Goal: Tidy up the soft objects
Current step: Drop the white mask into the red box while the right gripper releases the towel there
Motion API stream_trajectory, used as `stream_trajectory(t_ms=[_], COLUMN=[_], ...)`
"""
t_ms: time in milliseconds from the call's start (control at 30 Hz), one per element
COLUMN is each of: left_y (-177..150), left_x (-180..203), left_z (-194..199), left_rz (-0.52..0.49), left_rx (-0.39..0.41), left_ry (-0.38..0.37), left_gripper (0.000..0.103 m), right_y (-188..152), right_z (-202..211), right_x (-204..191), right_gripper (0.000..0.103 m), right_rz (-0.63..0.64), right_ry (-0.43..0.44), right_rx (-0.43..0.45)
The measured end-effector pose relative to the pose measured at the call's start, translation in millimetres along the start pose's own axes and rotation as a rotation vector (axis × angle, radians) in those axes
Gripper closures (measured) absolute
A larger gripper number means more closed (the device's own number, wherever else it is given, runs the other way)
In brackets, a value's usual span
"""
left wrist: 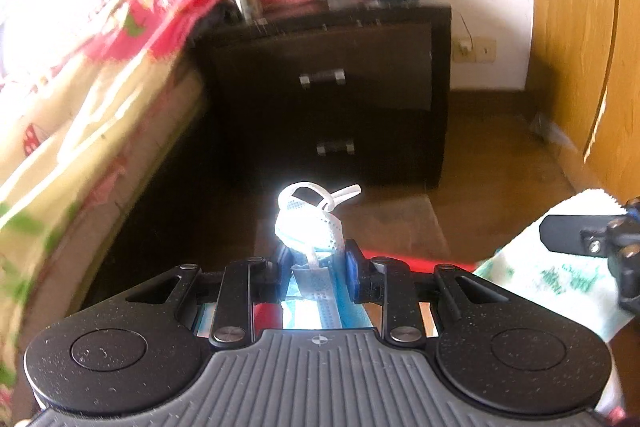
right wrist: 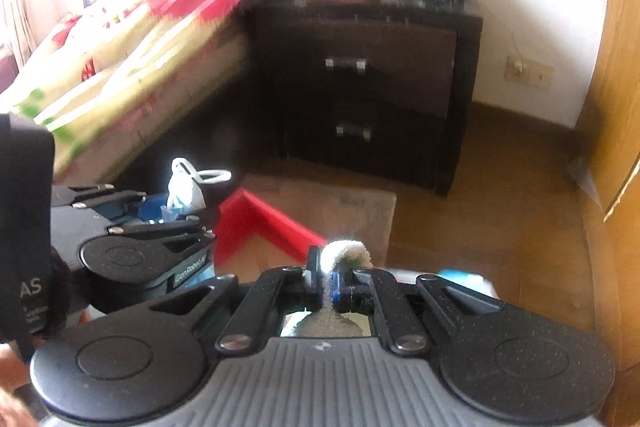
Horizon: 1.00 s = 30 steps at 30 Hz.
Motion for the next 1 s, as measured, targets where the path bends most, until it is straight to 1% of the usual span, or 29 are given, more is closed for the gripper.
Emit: stream_trajectory(t_ms=[133,200,267,400,467,533,600,667,767,800,833,867,900,933,967,1000], left_y=[17,23,27,26,22,14,5,-2,-11,-14,-17,-19,-21,-24,-26,-29], left_x=[-2,-2,-2,3,5,8,13,15,15,13,10,7,4,1,-1,-2], left_z=[13,19,23,24,17,8,-1,-9,-19,-22,-24,-26,-27,-27,-27,-27], left_rz=[0.001,0.001,-0.001,-0.023,-0.031,-0.041,-0.06,-0.074,-0.093,-0.084,-0.069,-0.057,-0.045,-0.039,-0.037,-0.037], left_rx=[0.035,0.043,0.047,0.038,0.017,-0.009,-0.033,-0.055,-0.072,-0.083,-0.097,-0.106,-0.114,-0.122,-0.129,-0.137], left_ry=[-0.004,-0.01,-0.012,-0.009,-0.008,0.0,0.001,0.011,0.034,0.029,0.022,0.018,0.018,0.02,0.021,0.019], left_gripper=[0.075,0.073,0.071,0.071,0.067,0.065,0.059,0.044,0.035,0.033,0.031,0.03,0.03,0.03,0.03,0.03], right_y=[25,35,44,51,48,38,25,12,-3,-5,-7,-10,-12,-15,-17,-19], right_z=[25,38,48,56,49,33,15,-3,-22,-25,-27,-28,-28,-28,-28,-29], right_x=[-3,-7,-11,-17,-18,-18,-16,-15,-8,-5,-2,1,4,6,9,9], right_gripper=[0.103,0.103,0.103,0.103,0.103,0.103,0.103,0.103,0.103,0.101,0.092,0.082,0.077,0.065,0.058,0.058], right_rz=[0.006,0.006,0.017,0.033,0.032,0.029,0.013,-0.002,-0.036,-0.043,-0.049,-0.052,-0.058,-0.07,-0.075,-0.074], right_ry=[0.012,0.02,0.017,0.009,0.003,0.0,0.009,0.022,0.009,0.004,-0.003,-0.007,-0.005,-0.004,-0.006,-0.008], right_rx=[0.067,0.099,0.118,0.122,0.099,0.055,0.001,-0.055,-0.11,-0.123,-0.133,-0.134,-0.125,-0.12,-0.122,-0.124])
Point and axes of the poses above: each gripper's, at about its wrist camera, not at the fingertips, and z roughly against the way its jaws point, x to its right, y to its top, the point moved 4 cm from there along -z, roughly the way its jaws point, and after that the axes turned 5 degrees about z, right-handed, at the moved point
